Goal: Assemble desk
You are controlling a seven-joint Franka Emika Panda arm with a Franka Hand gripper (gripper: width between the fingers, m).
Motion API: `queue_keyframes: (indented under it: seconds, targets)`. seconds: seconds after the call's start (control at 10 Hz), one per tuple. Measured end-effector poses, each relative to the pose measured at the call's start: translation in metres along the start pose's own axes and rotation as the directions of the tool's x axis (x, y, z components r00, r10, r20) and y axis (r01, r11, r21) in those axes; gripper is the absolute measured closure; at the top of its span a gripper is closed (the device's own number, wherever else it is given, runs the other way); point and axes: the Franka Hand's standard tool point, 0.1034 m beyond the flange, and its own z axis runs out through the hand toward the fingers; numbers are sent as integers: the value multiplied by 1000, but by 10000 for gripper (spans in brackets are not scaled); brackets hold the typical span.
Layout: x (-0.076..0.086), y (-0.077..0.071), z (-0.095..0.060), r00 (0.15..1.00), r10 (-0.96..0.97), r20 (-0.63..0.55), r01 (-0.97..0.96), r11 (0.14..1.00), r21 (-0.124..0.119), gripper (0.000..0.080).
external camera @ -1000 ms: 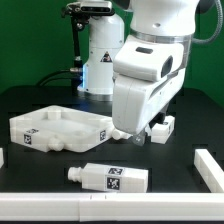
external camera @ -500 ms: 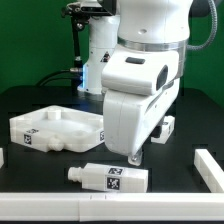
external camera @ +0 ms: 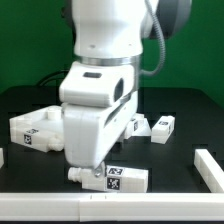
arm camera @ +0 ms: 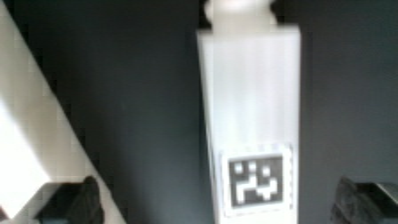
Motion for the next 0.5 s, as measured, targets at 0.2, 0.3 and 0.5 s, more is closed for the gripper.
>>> queue_keyframes:
  seconds: [0.2, 0.3, 0.5]
  targets:
    - [0, -8, 8, 1000, -3, -1, 3, 1000, 6, 150]
    - [1, -11, 12, 1000, -1, -4, 1, 1000, 5, 150]
    - [2, -16, 20, 1000, -6, -15, 6, 1000, -8, 150]
